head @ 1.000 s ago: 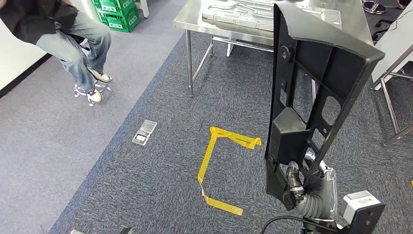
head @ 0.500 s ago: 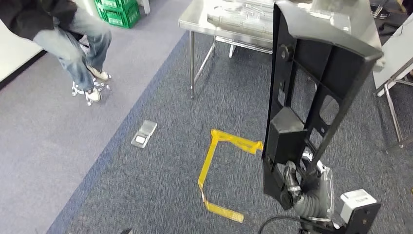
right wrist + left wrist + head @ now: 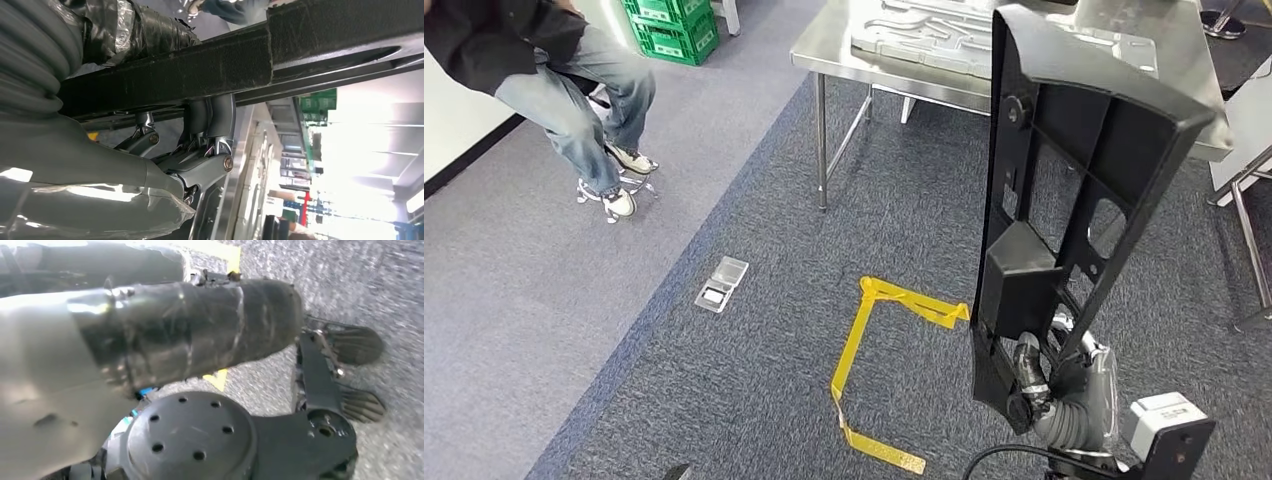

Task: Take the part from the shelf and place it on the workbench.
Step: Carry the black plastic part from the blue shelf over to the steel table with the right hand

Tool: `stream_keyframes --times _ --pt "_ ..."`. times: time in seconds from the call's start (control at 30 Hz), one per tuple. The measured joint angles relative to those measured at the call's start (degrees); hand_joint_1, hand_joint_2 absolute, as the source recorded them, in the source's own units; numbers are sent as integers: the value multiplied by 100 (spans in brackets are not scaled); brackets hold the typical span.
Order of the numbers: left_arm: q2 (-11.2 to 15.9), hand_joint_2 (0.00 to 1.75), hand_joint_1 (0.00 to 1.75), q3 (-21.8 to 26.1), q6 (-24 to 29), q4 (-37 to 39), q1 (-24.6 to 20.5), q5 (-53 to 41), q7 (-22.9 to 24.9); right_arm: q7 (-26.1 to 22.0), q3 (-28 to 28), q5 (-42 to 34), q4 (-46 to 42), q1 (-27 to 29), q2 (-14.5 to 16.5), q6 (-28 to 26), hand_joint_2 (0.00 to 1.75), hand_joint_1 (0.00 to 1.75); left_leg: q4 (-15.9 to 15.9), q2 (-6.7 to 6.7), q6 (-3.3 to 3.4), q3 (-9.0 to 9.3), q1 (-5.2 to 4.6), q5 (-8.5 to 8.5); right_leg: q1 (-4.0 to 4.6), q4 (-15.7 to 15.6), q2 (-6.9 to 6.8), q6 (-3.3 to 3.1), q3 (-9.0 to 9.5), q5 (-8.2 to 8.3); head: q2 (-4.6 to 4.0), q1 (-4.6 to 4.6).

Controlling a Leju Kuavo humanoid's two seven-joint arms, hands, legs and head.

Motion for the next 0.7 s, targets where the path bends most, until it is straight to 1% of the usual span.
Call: stream_keyframes --times 0.03,0.1,0.13,0.17,0.2,0.23,0.27,0.3,0.33,0.37,0.4,0.43,0.47,0.5,0.53,0.57,0.6,0.63,0.67,0.7 --pt "7 0 0 0 1 0 -9 4 5 1 1 1 -1 -5 1 -1 175 175 260 8 -11 -139 0 -133 -14 -44 -3 -3 76 2 0 -7" --pt "39 0 0 0 -1 0 -15 13 18 3 4 1 6 -6 1 -4 175 175 938 17 -47 -576 0 -406 -15 -57 -7 -15 129 -34 0 -14" --pt "64 0 0 0 -1 0 -7 17 20 4 7 0 12 -2 1 -6 175 175 1182 19 -62 -772 2 -461 -15 -51 -4 -15 148 -63 0 -14" --pt "86 0 0 -1 -1 0 7 20 21 6 13 -1 19 3 1 -7 175 175 1248 20 -85 -888 6 -405 -19 -40 3 -11 175 -99 0 -14" --pt "103 0 0 -2 0 0 19 22 21 9 17 -4 24 6 1 -10 175 175 1117 22 -105 -906 11 -233 -25 -22 12 -1 209 -141 0 -15" --pt "115 0 0 -3 1 0 27 24 21 15 22 -10 29 6 1 -15 175 175 803 24 -127 -826 20 36 -35 5 20 17 251 -191 0 -15" --pt "122 0 0 -4 1 1 33 26 26 22 26 -21 33 7 1 -22 175 175 433 27 -146 -704 29 299 -41 35 24 45 281 -248 0 -14" --pt "127 0 0 -4 1 1 28 27 34 32 29 -32 38 4 1 -30 175 175 115 33 -139 -619 31 413 -42 79 26 78 307 -302 0 -13" --pt "130 0 0 -6 1 2 21 27 44 44 33 -42 42 0 1 -37 175 175 -82 45 -108 -567 29 476 -38 114 27 117 313 -351 0 -13" --pt "132 0 0 -9 1 2 17 27 55 57 38 -60 46 -2 1 -43 175 175 -149 53 -59 -561 21 453 -31 138 27 155 311 -400 0 -12" --pt "133 0 0 -13 2 2 16 27 62 69 42 -90 51 -4 0 -48 175 175 -154 61 1 -576 12 405 -27 153 28 190 319 -437 0 -11" --pt "133 0 0 -20 2 2 19 28 65 80 45 -148 53 -5 -2 -50 175 175 -143 72 54 -544 20 440 -28 156 29 223 326 -475 0 -13" --pt "131 0 0 -28 2 2 24 30 67 87 46 -227 56 -5 -4 -50 175 175 -145 80 96 -508 27 440 -32 201 28 254 317 -528 0 -9" --pt "117 0 0 -36 1 2 22 32 69 88 44 -316 56 -8 -13 -50 175 175 -150 91 130 -468 37 435 -40 346 27 287 256 -609 0 -1" --pt "101 0 0 -42 -1 2 13 34 72 89 40 -397 59 -13 -27 -50 175 175 -155 103 160 -431 46 427 -51 619 27 321 116 -731 0 5" --pt "79 0 0 -44 -1 2 4 36 75 87 38 -457 66 -16 -41 -50 175 175 -155 113 181 -417 41 408 -63 1009 24 352 -104 -882 0 15" --pt "55 0 0 -44 1 2 -3 38 77 86 36 -493 78 -16 -57 -50 175 175 -155 120 197 -404 35 385 -78 1441 24 376 -362 -1017 0 19" --pt "43 0 0 -44 4 2 -3 43 77 85 37 -510 95 -15 -69 -50 175 175 -155 126 203 -387 27 358 -89 1778 23 388 -593 -1081 0 17" --pt "33 0 0 -44 8 2 -1 50 76 85 37 -516 112 -12 -79 -50 175 175 -154 132 204 -359 17 327 -95 1925 23 385 -741 -1040 0 17" --pt "28 0 0 -44 12 2 2 59 76 85 37 -514 126 -11 -90 -52 175 175 -155 131 203 -317 6 294 -95 1833 23 363 -771 -876 0 17"
